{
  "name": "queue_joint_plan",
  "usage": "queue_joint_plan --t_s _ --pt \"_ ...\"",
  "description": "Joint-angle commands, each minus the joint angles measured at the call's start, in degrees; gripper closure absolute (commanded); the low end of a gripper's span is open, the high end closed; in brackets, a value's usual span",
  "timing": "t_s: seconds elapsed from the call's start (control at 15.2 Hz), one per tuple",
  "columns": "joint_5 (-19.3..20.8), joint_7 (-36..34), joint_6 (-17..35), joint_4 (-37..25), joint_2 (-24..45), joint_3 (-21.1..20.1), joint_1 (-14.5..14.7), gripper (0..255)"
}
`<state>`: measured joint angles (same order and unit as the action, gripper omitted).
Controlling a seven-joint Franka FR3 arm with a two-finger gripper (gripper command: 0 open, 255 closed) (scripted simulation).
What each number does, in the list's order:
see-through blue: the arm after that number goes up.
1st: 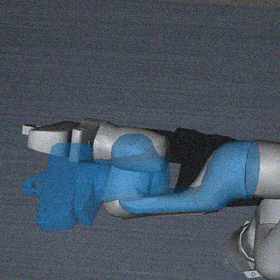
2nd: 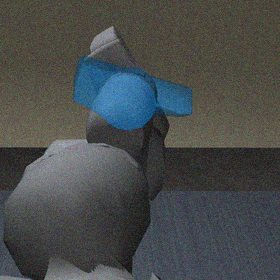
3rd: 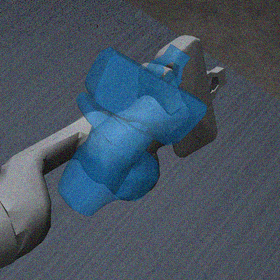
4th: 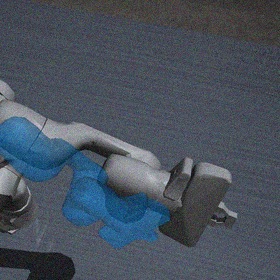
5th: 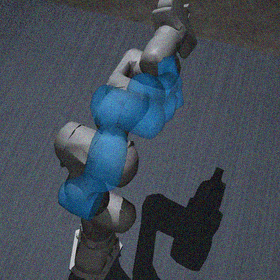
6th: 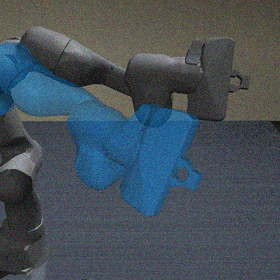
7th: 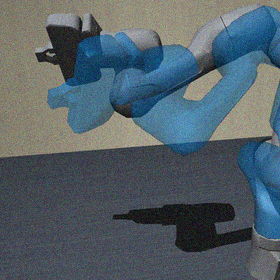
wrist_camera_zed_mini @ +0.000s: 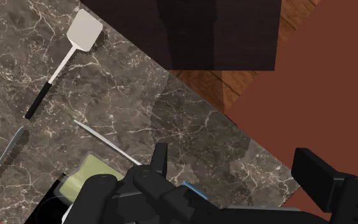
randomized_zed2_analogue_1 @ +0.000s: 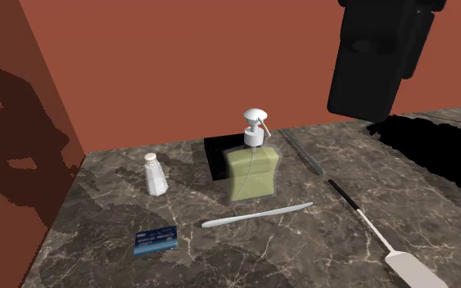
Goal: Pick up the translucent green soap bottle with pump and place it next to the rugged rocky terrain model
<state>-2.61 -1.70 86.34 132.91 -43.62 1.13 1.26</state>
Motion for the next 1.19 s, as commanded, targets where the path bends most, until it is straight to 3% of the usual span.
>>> queue_joint_plan --t_s 0.0,0.53,1.12 --pt "0.00 0.00 0.00 0.00 0.00 0.00 0.00 0" --pt "5.51 14.80 13.08 7.62 2.70 9.85 -1.06 0" --pt "7.50 32.19 28.98 8.63 14.63 21.98 -0.28 0"
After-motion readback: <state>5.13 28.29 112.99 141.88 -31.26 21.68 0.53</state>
